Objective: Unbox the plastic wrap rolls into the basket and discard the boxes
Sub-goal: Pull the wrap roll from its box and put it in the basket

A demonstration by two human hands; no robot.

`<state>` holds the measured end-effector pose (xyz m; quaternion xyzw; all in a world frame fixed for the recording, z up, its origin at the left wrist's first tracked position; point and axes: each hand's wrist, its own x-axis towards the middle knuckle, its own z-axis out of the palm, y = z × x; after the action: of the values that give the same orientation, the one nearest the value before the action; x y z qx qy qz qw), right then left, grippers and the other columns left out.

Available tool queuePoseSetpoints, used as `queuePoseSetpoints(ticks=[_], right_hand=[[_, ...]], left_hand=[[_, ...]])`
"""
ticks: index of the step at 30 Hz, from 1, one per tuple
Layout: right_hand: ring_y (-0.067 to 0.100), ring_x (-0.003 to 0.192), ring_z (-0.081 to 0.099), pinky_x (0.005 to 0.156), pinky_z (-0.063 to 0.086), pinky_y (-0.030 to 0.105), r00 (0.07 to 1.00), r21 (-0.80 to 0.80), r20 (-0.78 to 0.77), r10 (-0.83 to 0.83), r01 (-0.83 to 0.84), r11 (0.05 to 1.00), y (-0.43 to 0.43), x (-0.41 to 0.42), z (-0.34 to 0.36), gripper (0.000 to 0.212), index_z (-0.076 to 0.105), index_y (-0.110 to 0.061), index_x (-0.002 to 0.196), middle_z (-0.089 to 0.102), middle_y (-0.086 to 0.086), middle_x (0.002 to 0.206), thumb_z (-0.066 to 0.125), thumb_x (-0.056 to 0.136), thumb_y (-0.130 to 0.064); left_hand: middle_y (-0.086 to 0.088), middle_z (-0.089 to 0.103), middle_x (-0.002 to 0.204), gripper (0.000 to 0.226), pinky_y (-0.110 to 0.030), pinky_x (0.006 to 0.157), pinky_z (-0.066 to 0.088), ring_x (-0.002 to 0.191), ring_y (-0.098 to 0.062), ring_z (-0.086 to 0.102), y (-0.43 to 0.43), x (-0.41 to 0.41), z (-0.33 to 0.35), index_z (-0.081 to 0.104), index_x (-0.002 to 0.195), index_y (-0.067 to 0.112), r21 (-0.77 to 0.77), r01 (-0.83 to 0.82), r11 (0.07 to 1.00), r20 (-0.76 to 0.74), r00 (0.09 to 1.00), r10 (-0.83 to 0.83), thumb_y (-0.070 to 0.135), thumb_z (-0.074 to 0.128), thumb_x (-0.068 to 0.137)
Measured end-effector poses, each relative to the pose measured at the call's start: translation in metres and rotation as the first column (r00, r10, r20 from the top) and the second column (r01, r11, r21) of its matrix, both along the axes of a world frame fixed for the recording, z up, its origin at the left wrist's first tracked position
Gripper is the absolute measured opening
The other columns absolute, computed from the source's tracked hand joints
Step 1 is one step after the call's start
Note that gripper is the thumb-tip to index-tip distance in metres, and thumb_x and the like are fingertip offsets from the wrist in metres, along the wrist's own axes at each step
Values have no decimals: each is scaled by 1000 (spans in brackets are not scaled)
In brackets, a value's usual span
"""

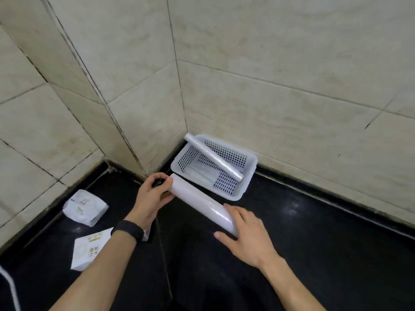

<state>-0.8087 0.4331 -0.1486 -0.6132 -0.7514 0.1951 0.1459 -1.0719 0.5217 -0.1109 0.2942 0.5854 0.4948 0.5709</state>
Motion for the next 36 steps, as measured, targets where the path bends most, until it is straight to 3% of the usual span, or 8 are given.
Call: queuePoseSetpoints(ticks=[6,13,15,19,26,30,34,36], right_hand=[[19,113,58,85,53,37,999,33,7,49,-50,998,68,-24,4,65,24,-33,150,51,-5,136,37,95,-65],[24,110,58,85,52,38,992,68,101,-71,64,996,148,-37,-10,61,25,-29,150,54,0,132,36,98,-60],[27,111,57,86,52,41,984,22,114,-134,133,991,169,-39,-18,63,22,-28,150,49,1,136,33,98,-60],[27,117,52,90,51,45,973,-29,137,-184,190,981,203,-46,-40,63,21,-25,151,46,4,140,34,99,-58],[27,115,47,95,46,46,976,-42,173,-131,140,989,233,-57,-83,59,25,-26,149,50,5,135,41,99,-53],[26,118,45,100,42,47,978,-6,153,-140,143,990,242,-52,-99,57,32,-20,149,50,6,137,41,101,-48],[35,128,40,105,40,53,978,53,124,-168,163,985,261,-39,-108,53,36,-19,147,41,14,145,52,99,-37],[39,136,31,108,36,57,963,13,166,-210,211,977,273,-34,-110,57,32,-27,147,31,17,152,55,97,-43]], left_hand=[[-8,63,116,15,-30,76,60,105,-23,67,59,-12,11,62,101,16,66,-23,998,11,1000,22,17,71,90],[15,61,115,11,-30,93,46,116,-13,58,132,-21,-36,55,110,37,138,107,985,-353,934,-52,40,52,100],[3,57,134,34,-37,103,41,128,-21,50,145,-21,-63,49,132,25,64,198,978,-588,799,-123,39,46,101],[-13,15,164,66,-42,122,16,149,-26,16,159,-15,-110,14,157,10,-161,371,915,-865,394,-312,41,38,103],[-5,-11,166,67,-42,122,7,152,-18,-1,157,-6,-144,-10,156,11,-274,439,856,-930,106,-352,44,18,105],[-2,-19,163,65,-41,122,-3,151,-14,-11,154,-11,-149,-16,155,14,-268,460,847,-940,70,-335,46,8,104],[-1,-22,162,64,-39,123,-5,151,-13,-14,152,-10,-150,-17,154,15,-238,469,851,-937,121,-329,44,8,104],[0,-24,161,63,-40,124,-4,151,-12,-15,151,-10,-151,-18,154,16,-230,470,852,-932,145,-331,44,10,104]])
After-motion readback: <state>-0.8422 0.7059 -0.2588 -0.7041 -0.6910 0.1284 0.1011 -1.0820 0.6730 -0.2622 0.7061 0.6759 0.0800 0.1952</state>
